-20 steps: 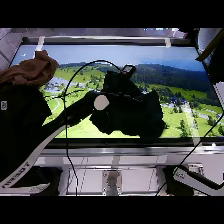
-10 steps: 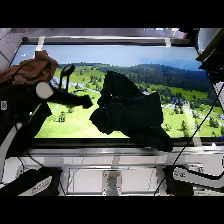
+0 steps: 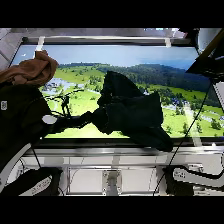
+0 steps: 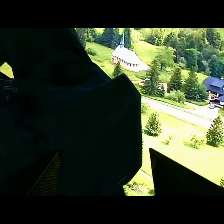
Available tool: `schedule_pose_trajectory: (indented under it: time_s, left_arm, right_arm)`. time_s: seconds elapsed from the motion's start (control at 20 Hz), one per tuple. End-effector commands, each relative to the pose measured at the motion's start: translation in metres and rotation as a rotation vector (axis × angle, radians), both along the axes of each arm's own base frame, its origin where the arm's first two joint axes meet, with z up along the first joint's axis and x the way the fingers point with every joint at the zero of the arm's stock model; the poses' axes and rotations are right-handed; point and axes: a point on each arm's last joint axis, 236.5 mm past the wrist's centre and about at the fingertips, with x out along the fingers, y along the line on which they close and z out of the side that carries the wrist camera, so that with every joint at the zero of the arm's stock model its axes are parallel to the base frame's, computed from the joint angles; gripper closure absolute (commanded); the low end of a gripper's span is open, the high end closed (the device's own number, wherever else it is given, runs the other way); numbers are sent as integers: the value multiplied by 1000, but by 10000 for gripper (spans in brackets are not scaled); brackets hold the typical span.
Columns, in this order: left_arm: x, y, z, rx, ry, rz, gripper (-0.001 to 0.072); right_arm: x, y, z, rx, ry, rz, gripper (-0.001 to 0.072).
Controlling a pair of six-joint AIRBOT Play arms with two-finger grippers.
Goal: Fold the clothes and pants, and hang the long-sleeved shirts on hangers.
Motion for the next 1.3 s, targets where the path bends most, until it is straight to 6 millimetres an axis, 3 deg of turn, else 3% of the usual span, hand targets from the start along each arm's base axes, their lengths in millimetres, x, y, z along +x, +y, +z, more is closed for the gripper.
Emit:
schedule_pose_trajectory:
  time_s: [0.0,0.05,0.1,0.15,0.25,0.35,0.45,0.65,0.8,0.9,1.05,1.15,1.25]
  left_arm:
    - [29,-13,-5,-107,-6,86,8]
    - [37,-17,-3,-130,-4,93,102]
    - [44,-21,-1,-140,-11,94,428]
    - [50,-25,3,-131,-42,69,660]
    - [63,-28,21,-132,-105,50,667]
    - [73,-13,46,-108,-192,38,667]
    - [68,17,76,-32,-293,-9,668]
    - [27,106,125,170,-335,46,668]
    - [-7,167,167,335,-421,206,668]
    - [-26,183,194,375,-497,285,668]
    - [-51,188,207,387,-507,352,668]
    - [-62,198,213,428,-505,399,668]
    - [-69,226,228,522,-499,497,668]
  right_arm:
    - [6,10,0,2,-20,18,93]
    - [6,11,0,-1,-20,20,93]
    - [6,10,0,-3,-20,21,93]
    - [6,10,0,-7,-21,23,93]
    - [6,7,-1,-23,-19,25,93]
    - [5,2,-10,-48,-3,33,93]
    - [2,0,-29,-55,40,47,93]
    - [14,3,-94,-5,115,9,94]
    - [24,39,-153,117,225,47,94]
    - [45,76,-178,209,234,74,93]
    - [89,117,-215,236,161,62,94]
    - [104,135,-240,228,146,59,97]
    - [108,154,-261,247,163,66,136]
